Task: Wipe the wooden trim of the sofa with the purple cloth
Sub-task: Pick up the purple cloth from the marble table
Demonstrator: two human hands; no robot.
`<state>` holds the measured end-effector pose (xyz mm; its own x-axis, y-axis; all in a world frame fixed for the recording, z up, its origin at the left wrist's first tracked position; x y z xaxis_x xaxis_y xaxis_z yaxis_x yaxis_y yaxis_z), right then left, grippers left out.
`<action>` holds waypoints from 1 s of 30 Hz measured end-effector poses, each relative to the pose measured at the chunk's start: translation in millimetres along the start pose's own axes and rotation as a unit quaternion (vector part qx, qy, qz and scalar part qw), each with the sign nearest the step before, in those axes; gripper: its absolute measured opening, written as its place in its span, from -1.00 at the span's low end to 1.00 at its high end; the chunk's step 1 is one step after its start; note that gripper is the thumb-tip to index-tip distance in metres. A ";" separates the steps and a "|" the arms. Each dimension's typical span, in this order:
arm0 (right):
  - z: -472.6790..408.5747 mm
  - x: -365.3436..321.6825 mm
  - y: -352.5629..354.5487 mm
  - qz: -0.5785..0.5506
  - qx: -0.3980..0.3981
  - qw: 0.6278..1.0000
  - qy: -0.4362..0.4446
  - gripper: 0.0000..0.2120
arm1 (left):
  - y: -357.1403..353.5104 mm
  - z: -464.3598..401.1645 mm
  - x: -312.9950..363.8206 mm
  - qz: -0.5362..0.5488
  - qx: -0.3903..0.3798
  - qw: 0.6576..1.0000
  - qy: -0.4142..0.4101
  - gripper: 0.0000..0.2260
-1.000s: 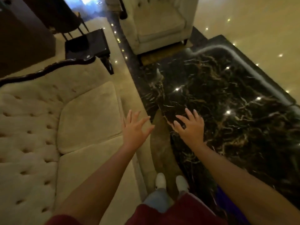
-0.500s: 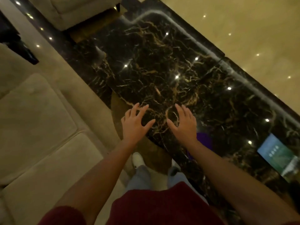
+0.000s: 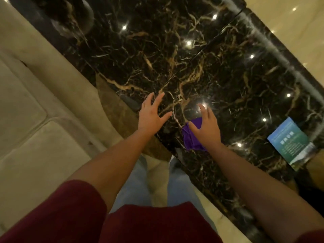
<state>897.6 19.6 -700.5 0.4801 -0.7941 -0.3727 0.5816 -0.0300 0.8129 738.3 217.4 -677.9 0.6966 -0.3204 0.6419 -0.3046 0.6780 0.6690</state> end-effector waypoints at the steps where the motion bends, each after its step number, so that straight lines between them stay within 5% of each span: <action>1: 0.7 0.2 -1.9 -0.001 0.000 1.000 -0.004 -0.16 | -1.4 -1.5 2.9 -0.010 -0.006 1.000 -0.003 -0.26; 15: -42.8 155.0 -114.4 -0.034 -0.072 0.988 -0.135 -0.16 | -209.0 -46.8 -51.1 -0.030 -0.144 0.982 0.115 -0.09; 21: -60.9 191.9 -131.4 -0.139 -0.020 0.954 -0.263 -0.18 | -261.4 -54.4 -46.7 -0.008 -0.135 0.965 0.226 -0.09; 30: -81.1 215.2 -137.7 -0.139 -0.049 0.943 -0.298 -0.20 | -317.1 -49.7 -46.6 0.103 -0.187 0.920 0.329 -0.22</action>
<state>974.1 -97.9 -928.9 -0.1376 -0.9649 -0.2238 0.7022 -0.2544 0.6650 834.7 50.2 -938.6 0.9291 0.2258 0.2928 -0.3143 0.8995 0.3035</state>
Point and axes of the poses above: each hand's wrist, its own z-axis away from the middle knuckle, its own y-axis out of the back of the hand, x = y × z, the point moved 6 cm from there along -z, towards the middle knuckle, and after that the axes turned 2 degrees about z, right-handed, at the moved point
